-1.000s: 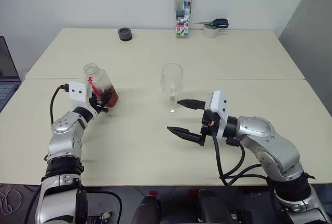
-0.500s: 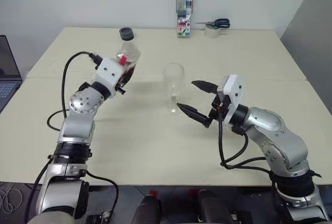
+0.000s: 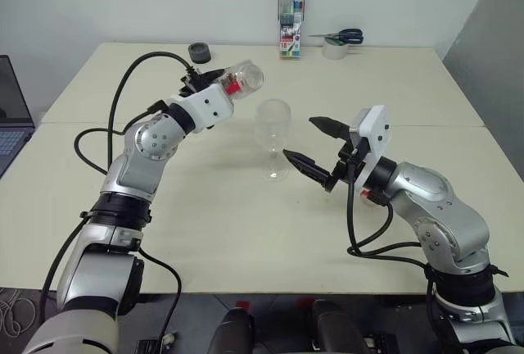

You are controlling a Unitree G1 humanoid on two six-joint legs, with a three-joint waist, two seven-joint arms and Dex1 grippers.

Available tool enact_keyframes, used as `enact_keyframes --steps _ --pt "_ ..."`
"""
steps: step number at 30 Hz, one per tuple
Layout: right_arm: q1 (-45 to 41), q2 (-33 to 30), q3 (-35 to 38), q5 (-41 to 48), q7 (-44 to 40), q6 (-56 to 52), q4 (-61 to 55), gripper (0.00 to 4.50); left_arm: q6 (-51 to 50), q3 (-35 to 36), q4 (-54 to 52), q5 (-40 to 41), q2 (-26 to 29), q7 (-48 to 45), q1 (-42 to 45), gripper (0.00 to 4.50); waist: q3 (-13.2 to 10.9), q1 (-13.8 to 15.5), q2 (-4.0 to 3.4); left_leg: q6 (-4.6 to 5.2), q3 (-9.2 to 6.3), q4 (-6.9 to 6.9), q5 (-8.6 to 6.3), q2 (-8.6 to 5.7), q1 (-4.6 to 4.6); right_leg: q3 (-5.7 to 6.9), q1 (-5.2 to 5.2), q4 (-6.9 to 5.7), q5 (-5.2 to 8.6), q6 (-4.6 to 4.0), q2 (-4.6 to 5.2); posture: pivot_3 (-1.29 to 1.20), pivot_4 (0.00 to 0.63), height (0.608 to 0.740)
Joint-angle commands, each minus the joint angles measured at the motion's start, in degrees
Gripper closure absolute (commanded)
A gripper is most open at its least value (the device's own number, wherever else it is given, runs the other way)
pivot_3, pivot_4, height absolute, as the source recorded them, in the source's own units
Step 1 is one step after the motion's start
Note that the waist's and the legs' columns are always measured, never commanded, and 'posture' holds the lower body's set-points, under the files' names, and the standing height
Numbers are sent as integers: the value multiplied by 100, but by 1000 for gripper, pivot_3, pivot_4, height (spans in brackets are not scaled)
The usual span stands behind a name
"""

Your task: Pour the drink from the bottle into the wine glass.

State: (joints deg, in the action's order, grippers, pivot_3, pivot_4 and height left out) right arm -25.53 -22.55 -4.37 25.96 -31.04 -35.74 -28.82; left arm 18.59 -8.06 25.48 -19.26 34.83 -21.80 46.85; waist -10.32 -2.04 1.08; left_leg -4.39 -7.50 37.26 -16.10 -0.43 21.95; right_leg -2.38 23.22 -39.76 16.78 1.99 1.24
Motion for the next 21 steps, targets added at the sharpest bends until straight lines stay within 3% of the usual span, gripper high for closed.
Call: enact_keyframes --steps 1,21 --pt "-133 -4 140 60 75 8 -151 0 524 -59 138 -290 142 295 388 2829 0 -1 0 0 0 0 0 0 0 0 0 0 0 0 0 0 150 740" --pt "-104 -32 115 76 32 85 -119 0 1610 -494 1100 -1429 419 1118 1122 2829 0 -52 0 5 0 1 -2 -2 0 0 2 -7 0 0 0 0 150 740"
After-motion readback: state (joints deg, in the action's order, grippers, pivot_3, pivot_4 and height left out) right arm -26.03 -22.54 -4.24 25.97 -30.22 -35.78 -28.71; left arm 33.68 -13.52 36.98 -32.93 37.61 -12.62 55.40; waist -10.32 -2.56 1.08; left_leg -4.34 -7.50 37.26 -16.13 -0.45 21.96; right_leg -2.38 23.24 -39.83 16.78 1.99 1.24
